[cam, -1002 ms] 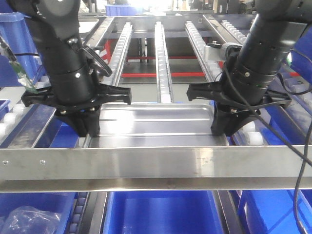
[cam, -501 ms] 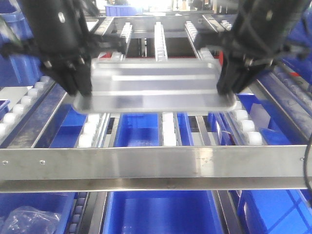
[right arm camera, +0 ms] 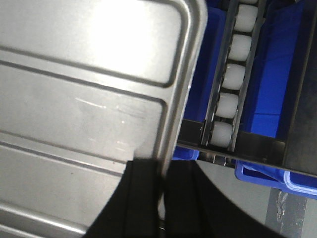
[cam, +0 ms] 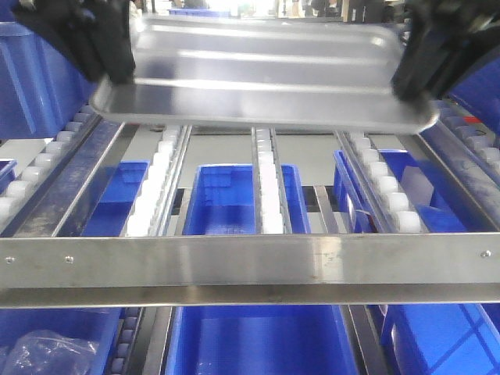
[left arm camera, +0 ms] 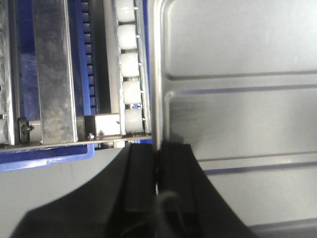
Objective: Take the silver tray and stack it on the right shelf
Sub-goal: 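Lift the silver tray up off the shelf with both grippers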
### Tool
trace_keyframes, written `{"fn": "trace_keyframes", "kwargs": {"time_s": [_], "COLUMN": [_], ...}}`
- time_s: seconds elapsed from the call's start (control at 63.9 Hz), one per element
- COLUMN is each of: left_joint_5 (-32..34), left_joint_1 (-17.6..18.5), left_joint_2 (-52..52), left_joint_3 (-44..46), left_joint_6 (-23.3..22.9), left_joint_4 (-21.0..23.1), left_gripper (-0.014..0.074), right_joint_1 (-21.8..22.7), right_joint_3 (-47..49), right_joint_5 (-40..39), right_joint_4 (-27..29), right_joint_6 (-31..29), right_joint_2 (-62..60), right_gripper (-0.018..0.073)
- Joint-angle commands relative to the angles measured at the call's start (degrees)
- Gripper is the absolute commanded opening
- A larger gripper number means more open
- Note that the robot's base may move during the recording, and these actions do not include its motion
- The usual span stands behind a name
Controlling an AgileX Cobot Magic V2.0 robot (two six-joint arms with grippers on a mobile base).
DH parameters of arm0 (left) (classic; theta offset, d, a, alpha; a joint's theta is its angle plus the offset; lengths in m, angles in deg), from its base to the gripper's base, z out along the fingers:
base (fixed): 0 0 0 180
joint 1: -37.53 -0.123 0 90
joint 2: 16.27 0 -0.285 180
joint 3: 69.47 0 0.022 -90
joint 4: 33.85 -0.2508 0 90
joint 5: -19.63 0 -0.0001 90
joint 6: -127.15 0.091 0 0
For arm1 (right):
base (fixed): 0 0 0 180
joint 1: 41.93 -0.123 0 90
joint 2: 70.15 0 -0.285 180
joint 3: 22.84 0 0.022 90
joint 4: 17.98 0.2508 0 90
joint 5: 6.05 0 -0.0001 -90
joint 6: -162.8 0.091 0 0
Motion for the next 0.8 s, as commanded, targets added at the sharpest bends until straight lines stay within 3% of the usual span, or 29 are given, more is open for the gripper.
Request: {"fn": "trace_keyframes", "kwargs": {"time_s": [0.0,0.235,0.783], "left_joint_5": [-2.48,-6.47,-7.19], "left_joint_1": [2.79,7.85,7.85], "left_joint_2": [-3.84,-4.62,-4.62], "left_joint_3": [1.37,1.37,1.37], "left_joint_6": [0.58,-0.22,-0.22], "left_joint_4": [-4.7,-7.93,-8.05], "left_gripper": [-0.0092,-0.0092,-0.0092], "right_joint_1": [-0.45,-0.66,-0.66], "right_joint_3": [0.48,0.15,0.15], "right_joint_5": [-0.3,3.21,3.22], "right_joint_4": [-2.83,-2.89,-2.89], "right_joint_6": [-0.92,-0.92,-0.92], "right_joint_2": [-5.5,-10.34,-10.28], "right_gripper": [0.0058,0.0058,0.0058]}}
